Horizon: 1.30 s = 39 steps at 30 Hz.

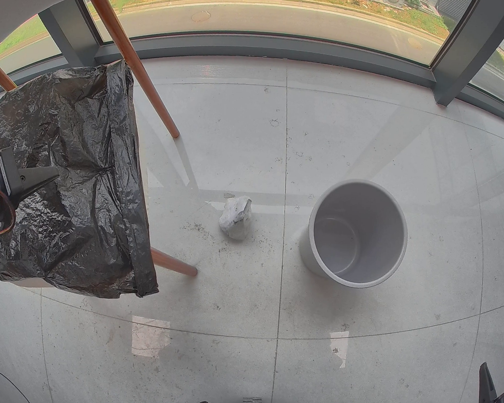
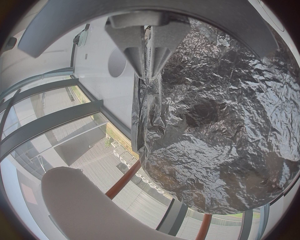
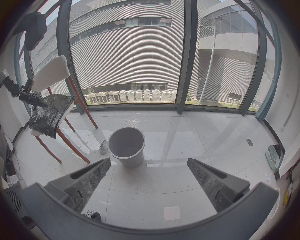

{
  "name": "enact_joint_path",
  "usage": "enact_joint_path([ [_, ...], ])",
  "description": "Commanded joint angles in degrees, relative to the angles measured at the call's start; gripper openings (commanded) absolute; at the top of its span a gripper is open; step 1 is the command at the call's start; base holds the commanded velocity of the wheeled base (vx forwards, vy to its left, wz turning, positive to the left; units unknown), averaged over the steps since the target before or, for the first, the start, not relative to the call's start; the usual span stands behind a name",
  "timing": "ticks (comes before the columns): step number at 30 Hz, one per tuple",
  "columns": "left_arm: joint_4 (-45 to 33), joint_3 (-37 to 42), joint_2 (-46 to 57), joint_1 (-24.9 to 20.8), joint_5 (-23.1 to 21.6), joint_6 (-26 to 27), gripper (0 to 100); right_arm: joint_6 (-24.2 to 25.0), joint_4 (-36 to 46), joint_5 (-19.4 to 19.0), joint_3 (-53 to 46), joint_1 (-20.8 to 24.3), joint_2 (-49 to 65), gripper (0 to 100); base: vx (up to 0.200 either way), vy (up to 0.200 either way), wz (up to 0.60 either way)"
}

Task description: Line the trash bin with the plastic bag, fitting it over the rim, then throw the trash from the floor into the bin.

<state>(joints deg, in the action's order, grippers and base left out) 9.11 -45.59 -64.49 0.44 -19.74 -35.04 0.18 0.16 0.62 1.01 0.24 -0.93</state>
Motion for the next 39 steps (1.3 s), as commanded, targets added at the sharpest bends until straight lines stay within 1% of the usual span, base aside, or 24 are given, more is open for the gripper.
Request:
enact_joint_path([
  [1,1.0,1.1,3.1,-0.5,-2.2,-0.2,0,0.0,0.0,0.0,-1.0,0.0,0.4,100,0.000,0.000,0.00],
  [3,0.9,0.1,3.9,-3.1,-5.2,-0.2,0,0.0,0.0,0.0,-1.0,0.0,0.4,100,0.000,0.000,0.00],
  [6,0.9,-1.5,4.9,-6.1,-7.9,-0.2,0,0.0,0.0,0.1,-1.0,0.0,0.4,100,0.000,0.000,0.00],
  [11,0.8,-2.7,4.5,-7.4,-8.7,0.1,0,0.1,0.0,0.0,-1.0,0.0,0.4,100,0.000,0.000,0.00],
  [14,0.8,-3.2,2.8,-7.4,-8.6,1.6,0,0.1,0.0,0.0,-1.0,0.0,0.4,100,0.000,0.000,0.00],
  [16,0.7,-4.1,-0.6,-7.3,-8.5,8.4,0,0.0,-0.1,0.1,-1.0,0.0,0.4,100,0.000,0.000,0.00],
  [17,0.8,-4.2,-1.2,-7.3,-8.4,10.2,100,0.1,0.0,0.1,-1.0,0.0,0.4,100,0.000,0.000,0.00],
  [19,1.0,-5.3,-3.9,-7.3,-7.9,16.2,100,0.0,0.0,0.0,-1.0,0.0,0.4,100,0.000,0.000,0.00],
  [20,0.9,-6.2,-5.0,-7.4,-7.9,17.7,100,0.1,0.0,0.0,-1.0,0.0,0.4,100,0.000,0.000,0.00],
  [22,0.6,-8.4,-6.8,-8.1,-7.4,18.5,100,0.1,0.0,0.1,-1.0,0.0,0.4,100,0.000,0.000,0.00],
  [24,-0.1,-10.3,-7.6,-10.5,-5.8,18.5,100,0.1,0.0,0.0,-1.0,0.0,0.4,100,0.000,0.000,0.00],
  [26,-0.9,-11.7,-9.0,-12.7,-2.1,18.6,100,0.1,0.0,0.0,-1.0,0.0,0.4,100,0.000,0.000,0.00],
  [29,-3.1,-15.1,-11.8,-17.8,7.5,18.6,100,0.1,0.0,0.0,-1.0,0.0,0.4,100,0.000,0.000,0.00],
  [30,-4.2,-16.8,-13.0,-20.0,11.6,18.6,100,0.1,0.0,0.0,-1.0,0.0,0.4,100,0.000,0.000,0.00],
  [31,-4.6,-17.4,-13.5,-20.8,12.8,18.5,100,0.1,0.0,0.1,-1.0,0.0,0.4,100,0.000,0.000,0.00],
  [32,-6.0,-19.4,-14.5,-23.4,15.6,18.3,100,0.1,0.0,0.1,-1.0,0.0,0.4,100,0.000,0.000,0.00],
  [33,-7.6,-20.9,-15.0,-25.2,16.9,18.3,100,0.1,0.0,0.0,-1.0,0.0,0.4,100,0.000,0.000,0.00],
  [34,-8.6,-21.6,-15.1,-26.0,17.5,18.3,100,0.1,0.0,0.0,-1.0,0.0,0.4,100,0.000,0.000,0.00],
  [35,-11.4,-23.6,-15.5,-26.7,18.4,18.4,100,0.1,0.0,0.1,-1.0,0.0,0.4,100,0.000,0.000,0.00],
  [38,-19.0,-28.8,-17.7,-27.2,20.4,18.6,100,0.1,0.0,0.1,-1.0,0.0,0.4,100,0.000,0.000,0.00],
  [39,-19.5,-29.0,-17.8,-27.2,20.4,18.6,100,0.1,0.0,0.0,-1.0,0.0,0.4,100,0.000,0.000,0.00],
])
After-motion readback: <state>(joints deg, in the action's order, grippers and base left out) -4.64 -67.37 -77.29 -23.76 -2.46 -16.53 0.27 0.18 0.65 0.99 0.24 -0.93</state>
